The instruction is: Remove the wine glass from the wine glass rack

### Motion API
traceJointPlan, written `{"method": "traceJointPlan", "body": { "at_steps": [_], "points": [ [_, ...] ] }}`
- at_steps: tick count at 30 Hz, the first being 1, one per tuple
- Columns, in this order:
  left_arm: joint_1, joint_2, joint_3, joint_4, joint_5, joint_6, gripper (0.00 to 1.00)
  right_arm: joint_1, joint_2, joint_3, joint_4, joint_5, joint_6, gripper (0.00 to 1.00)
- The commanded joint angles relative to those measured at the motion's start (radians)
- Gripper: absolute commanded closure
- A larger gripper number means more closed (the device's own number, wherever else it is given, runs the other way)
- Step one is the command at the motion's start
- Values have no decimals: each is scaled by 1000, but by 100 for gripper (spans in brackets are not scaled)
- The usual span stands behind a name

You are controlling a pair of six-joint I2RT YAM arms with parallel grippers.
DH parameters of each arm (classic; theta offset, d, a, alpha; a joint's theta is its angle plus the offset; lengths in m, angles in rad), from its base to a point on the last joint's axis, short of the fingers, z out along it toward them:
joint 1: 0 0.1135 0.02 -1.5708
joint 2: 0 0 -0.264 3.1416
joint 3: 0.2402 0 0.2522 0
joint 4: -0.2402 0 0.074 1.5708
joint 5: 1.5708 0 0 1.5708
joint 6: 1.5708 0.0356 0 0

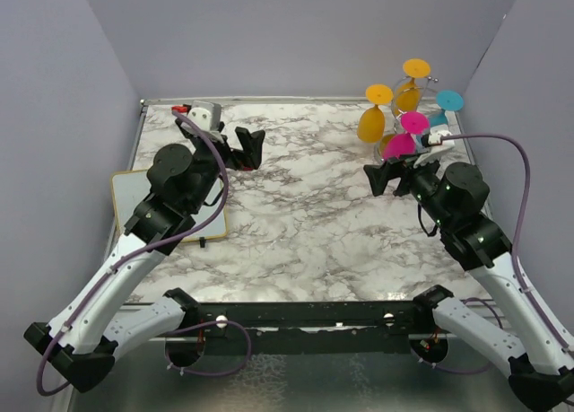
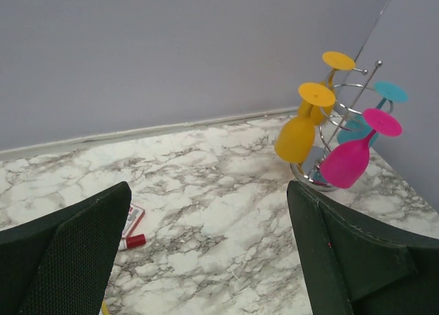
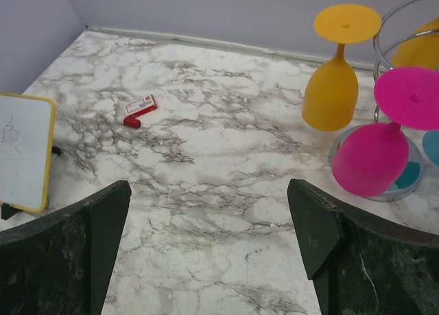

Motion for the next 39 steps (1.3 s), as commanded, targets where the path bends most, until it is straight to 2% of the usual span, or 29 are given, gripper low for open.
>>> {"method": "traceJointPlan", "body": {
  "at_steps": [1,9,14,21,26,33,39],
  "points": [
    [13,64,43,-8,93,-8,1,11,66,2,14,92,35,1],
    [18,170,78,-14,154,58,1,-4,202,55,-8,246,120,1],
    [19,168,33,-23,147,105,1,-100,296,176,-39,194,141,0],
    [20,134,-18,-9,159,112,1,-203,390,334,-28,207,107,0],
    [21,132,-28,-1,166,108,1,-438,431,350,-14,-58,216,2],
    [21,144,-45,13,174,94,1,-719,388,171,145,-464,489,3],
    [21,168,-51,18,203,87,1,-809,381,11,344,-658,703,6]
  ]
}}
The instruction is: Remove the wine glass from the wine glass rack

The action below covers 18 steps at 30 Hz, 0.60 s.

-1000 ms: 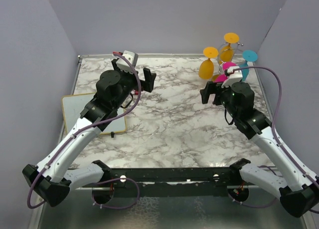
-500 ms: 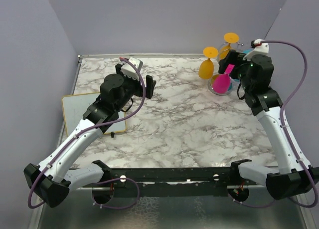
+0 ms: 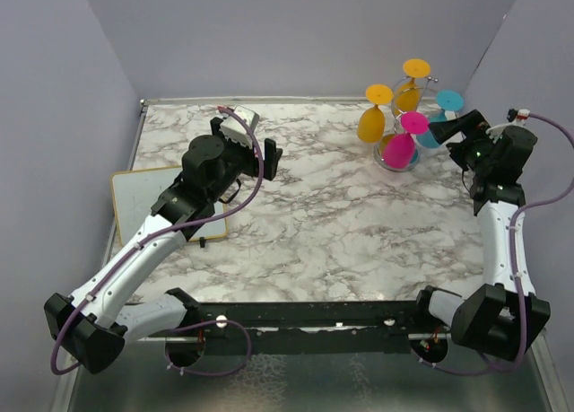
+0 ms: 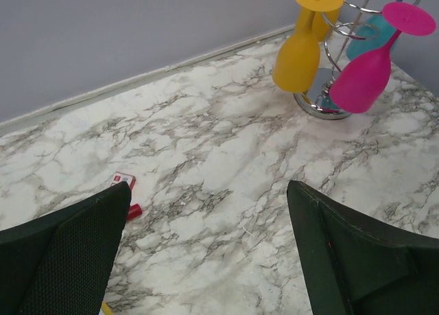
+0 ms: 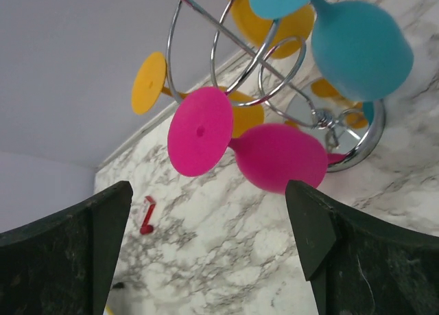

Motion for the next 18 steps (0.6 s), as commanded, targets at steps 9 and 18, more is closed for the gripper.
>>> {"method": "traceJointPlan", "body": {
  "at_steps": [9,18],
  "points": [
    [6,36,-2,27,70,-12,1,-28,83,-215,513,-331,476,22],
    [6,58,0,27,84,-16,1,-26,156,-239,541,-273,561,36]
  ]
}}
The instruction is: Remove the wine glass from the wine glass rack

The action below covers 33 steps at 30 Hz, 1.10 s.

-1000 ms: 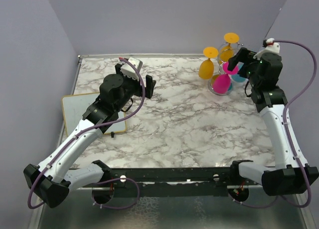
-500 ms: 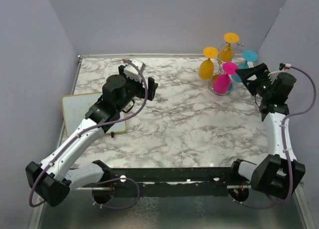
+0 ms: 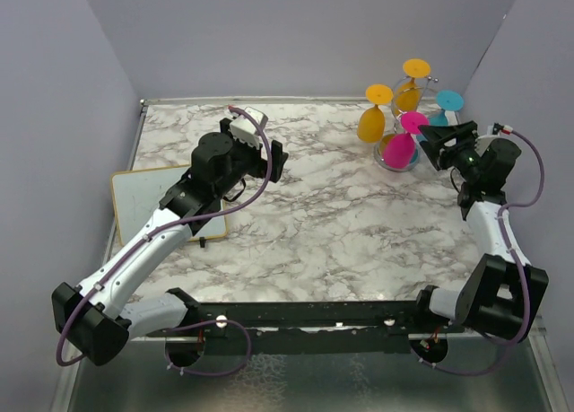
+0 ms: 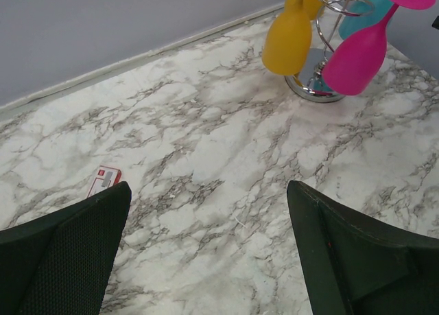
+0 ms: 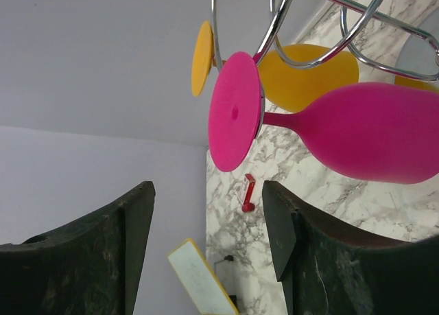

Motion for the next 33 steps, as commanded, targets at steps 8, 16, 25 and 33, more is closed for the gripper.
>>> {"method": "traceJointPlan", "body": {
  "at_steps": [8,16,25,33],
  "points": [
    [6,11,3,21,29,-6,1,-1,112,-22,178,-17,129,42],
    [6,19,2,22,37,-8,1,11,142,-37,239,-21,173,53],
    [6,22,3,22,38,-7,1,23,178,-45,294,-33,217,68],
    [4,25,0,23,43,-9,1,25,169,-46,290,-17,218,72]
  ]
}}
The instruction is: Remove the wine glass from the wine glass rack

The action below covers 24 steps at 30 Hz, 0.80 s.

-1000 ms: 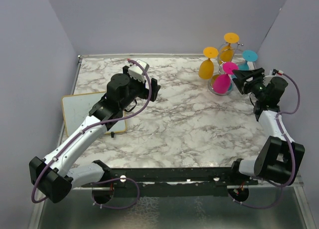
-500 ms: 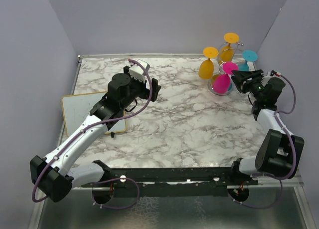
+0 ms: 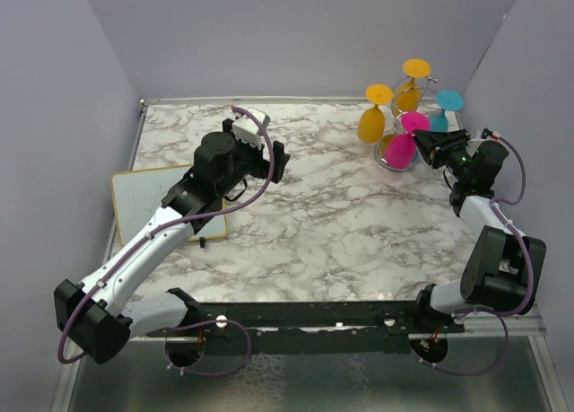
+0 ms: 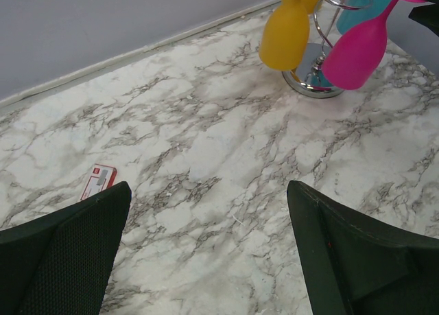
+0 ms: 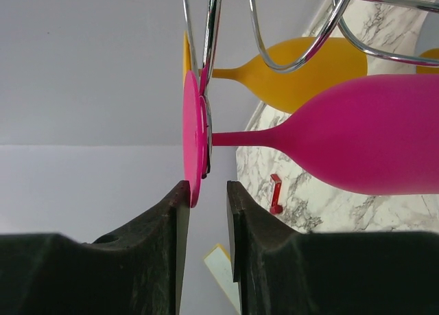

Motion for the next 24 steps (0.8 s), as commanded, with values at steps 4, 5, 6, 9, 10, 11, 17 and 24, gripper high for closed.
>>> {"method": "traceJointPlan", "body": {
  "at_steps": [4,5,6,9,10,11,17,24],
  "points": [
    [3,8,0,24,27,-6,1,4,2,0,48,-4,15,72],
    [3,9,-1,25,30,-6,1,4,2,1,48,-5,16,72],
    [2,10,-1,24,30,-5,1,4,1,4,48,-3,17,72],
    [0,11,-1,25,30,-6,1,3,-14,10,28,18,7,72],
    [0,11,-1,25,30,-5,1,3,-19,11,20,24,3,72],
    [-1,12,-1,25,31,-5,1,3,-25,11,14,28,-1,72],
    [-3,14,-1,24,32,-5,1,4,-44,8,-7,48,-10,73],
    [-6,14,-2,24,34,-4,1,4,-39,11,-6,50,-8,78]
  ]
}}
